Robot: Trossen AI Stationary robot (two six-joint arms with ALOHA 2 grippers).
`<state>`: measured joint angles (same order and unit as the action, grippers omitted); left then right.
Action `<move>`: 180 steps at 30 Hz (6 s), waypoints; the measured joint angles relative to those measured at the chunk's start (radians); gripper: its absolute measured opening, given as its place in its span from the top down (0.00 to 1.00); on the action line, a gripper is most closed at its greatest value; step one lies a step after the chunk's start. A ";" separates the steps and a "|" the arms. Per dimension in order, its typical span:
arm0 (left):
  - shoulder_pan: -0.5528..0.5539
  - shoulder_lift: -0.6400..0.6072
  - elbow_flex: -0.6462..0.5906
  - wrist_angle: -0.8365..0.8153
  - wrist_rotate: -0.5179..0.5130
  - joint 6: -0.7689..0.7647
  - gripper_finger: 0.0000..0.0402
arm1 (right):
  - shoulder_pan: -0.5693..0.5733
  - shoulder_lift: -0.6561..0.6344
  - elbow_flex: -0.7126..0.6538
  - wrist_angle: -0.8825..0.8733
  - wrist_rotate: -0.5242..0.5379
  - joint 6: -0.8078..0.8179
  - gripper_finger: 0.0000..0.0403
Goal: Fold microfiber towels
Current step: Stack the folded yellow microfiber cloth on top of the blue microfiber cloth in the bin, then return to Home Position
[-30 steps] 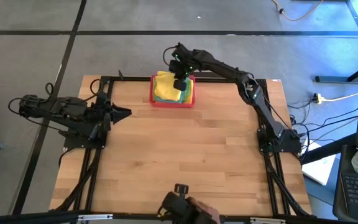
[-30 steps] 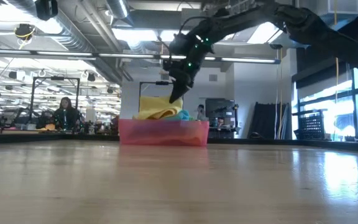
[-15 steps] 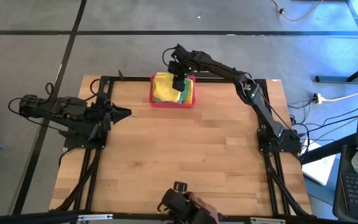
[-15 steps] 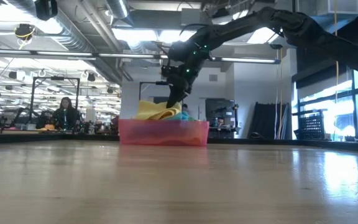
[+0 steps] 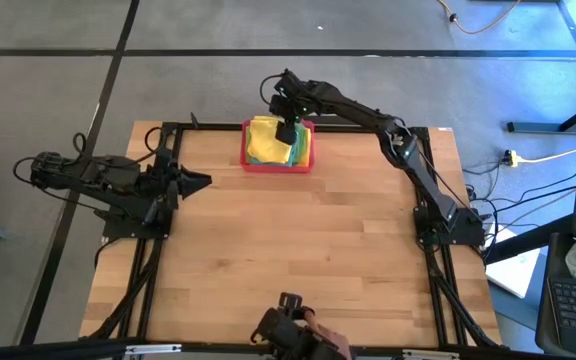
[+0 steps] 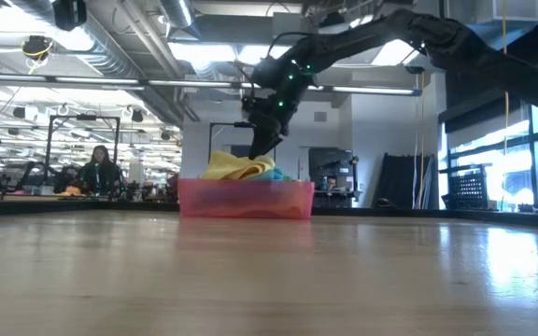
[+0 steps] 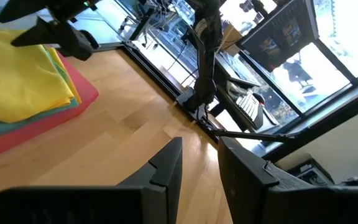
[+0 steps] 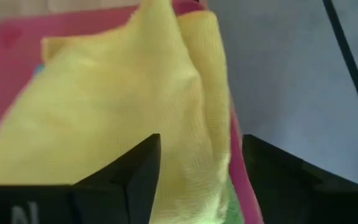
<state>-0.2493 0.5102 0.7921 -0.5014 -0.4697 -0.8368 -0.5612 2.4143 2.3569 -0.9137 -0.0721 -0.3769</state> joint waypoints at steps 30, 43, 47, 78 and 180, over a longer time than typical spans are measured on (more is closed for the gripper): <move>0.000 0.007 0.000 0.128 -0.466 -0.023 0.76 | 0.032 -0.007 -0.024 0.213 0.035 0.423 0.85; 0.000 0.007 0.000 0.155 -0.628 -0.021 0.76 | 0.018 0.073 -0.022 0.058 -0.116 0.504 0.99; 0.000 0.007 0.000 0.154 -0.633 -0.017 0.76 | 0.018 0.098 -0.022 -0.050 -0.181 0.449 0.99; 0.000 0.005 0.000 0.173 -0.471 0.238 0.76 | 0.035 0.038 -0.002 -0.128 -0.241 0.366 0.99; 0.109 -0.341 -0.784 0.559 0.139 0.607 1.00 | 0.531 -2.111 -2.350 1.223 0.007 0.808 0.95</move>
<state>-0.1406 0.1692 0.0086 0.0578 -0.3312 -0.2298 -0.0299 0.3035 0.0067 0.3092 -0.0647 0.4311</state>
